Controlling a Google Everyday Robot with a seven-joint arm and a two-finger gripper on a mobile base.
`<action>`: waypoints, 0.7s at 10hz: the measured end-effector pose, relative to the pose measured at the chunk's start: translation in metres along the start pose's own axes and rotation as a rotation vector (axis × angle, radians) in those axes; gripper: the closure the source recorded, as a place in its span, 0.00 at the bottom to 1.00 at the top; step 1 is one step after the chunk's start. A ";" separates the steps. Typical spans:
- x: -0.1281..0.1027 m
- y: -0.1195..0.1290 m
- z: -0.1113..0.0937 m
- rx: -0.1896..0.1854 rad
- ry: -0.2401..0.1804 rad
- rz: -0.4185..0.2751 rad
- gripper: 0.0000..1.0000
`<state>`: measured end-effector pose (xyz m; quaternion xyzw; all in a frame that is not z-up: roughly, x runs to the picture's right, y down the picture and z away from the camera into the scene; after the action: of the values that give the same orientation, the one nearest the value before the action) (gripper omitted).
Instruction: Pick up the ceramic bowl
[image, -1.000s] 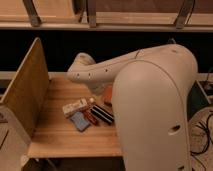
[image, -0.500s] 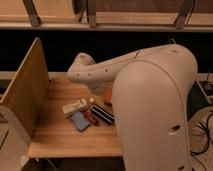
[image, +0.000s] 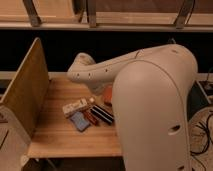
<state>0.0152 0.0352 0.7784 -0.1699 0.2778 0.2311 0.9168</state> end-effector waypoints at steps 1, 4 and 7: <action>-0.002 -0.001 -0.002 0.006 -0.010 -0.005 0.30; -0.058 -0.007 -0.027 0.040 -0.190 -0.147 0.30; -0.087 -0.018 -0.008 -0.044 -0.356 -0.153 0.30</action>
<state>-0.0429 -0.0120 0.8269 -0.1669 0.0923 0.1934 0.9624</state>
